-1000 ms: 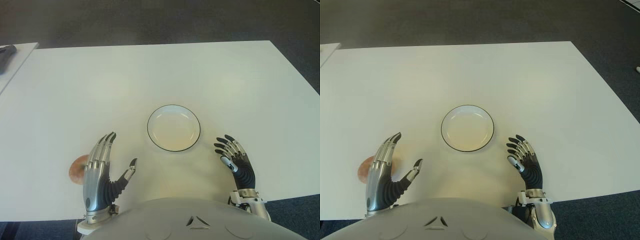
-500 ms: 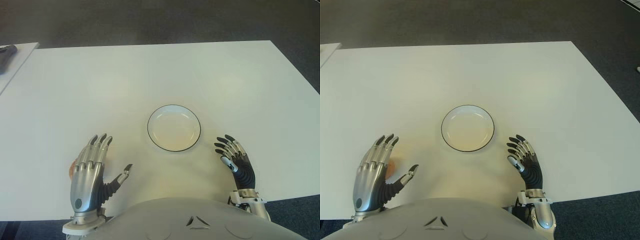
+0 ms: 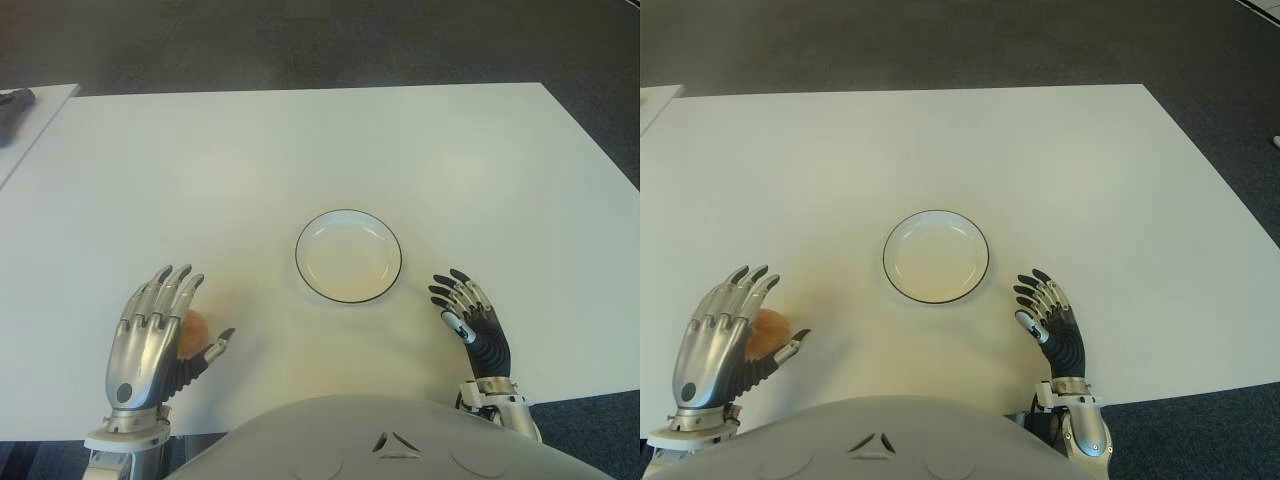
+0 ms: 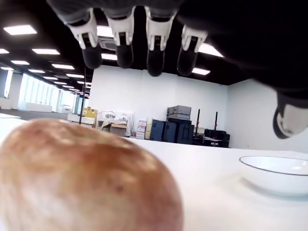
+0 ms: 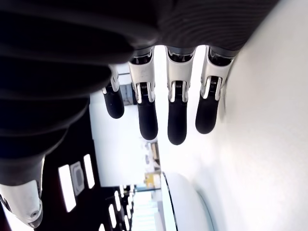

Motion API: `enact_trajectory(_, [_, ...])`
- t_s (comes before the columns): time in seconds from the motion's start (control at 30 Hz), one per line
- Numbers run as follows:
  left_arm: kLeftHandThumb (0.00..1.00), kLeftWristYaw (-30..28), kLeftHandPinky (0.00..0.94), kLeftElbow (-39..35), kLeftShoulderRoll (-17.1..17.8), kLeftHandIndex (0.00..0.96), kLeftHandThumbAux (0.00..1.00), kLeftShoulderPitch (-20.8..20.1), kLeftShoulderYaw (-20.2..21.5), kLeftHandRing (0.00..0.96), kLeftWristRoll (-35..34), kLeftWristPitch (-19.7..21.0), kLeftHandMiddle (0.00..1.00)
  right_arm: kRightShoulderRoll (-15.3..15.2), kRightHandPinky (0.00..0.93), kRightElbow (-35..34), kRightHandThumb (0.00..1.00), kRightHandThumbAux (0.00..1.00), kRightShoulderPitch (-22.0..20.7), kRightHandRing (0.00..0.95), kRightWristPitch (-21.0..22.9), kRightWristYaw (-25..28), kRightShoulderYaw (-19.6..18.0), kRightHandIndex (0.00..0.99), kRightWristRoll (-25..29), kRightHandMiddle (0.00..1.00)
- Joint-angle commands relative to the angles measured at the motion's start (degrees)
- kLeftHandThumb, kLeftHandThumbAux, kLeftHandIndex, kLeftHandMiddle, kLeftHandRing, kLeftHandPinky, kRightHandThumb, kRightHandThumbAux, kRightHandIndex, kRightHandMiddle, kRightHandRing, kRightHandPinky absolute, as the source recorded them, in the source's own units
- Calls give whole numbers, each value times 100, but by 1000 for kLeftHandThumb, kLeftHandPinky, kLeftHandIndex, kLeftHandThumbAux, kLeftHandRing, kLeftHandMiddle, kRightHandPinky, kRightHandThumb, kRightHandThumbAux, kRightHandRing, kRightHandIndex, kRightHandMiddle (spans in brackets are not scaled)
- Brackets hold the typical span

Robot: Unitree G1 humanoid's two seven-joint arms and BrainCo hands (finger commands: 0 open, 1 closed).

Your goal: Put the apples into the plate.

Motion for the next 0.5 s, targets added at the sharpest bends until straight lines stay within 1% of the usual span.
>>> enact_trajectory(0.03, [396, 269, 136, 304, 207, 165, 364, -104, 19, 107, 9, -32, 137, -45, 283, 94, 447, 619, 92, 274, 151, 5, -24, 157, 26, 271])
enact_trajectory(0.2, [384, 693, 150, 833, 464, 169, 374, -288, 35, 124, -46, -123, 151, -41, 289, 83, 463, 615, 97, 275, 161, 6, -45, 155, 43, 270])
enact_trajectory(0.37, [378, 947, 166, 1095, 617, 171, 377, -400, -17, 137, -108, -159, 161, -51, 294, 87, 466, 618, 81, 279, 162, 27, -75, 153, 87, 273])
enact_trajectory(0.5, [365, 1078, 158, 1216, 695, 171, 382, -465, -67, 137, -114, -121, 163, -66, 289, 94, 479, 625, 62, 280, 173, 43, -101, 154, 115, 277])
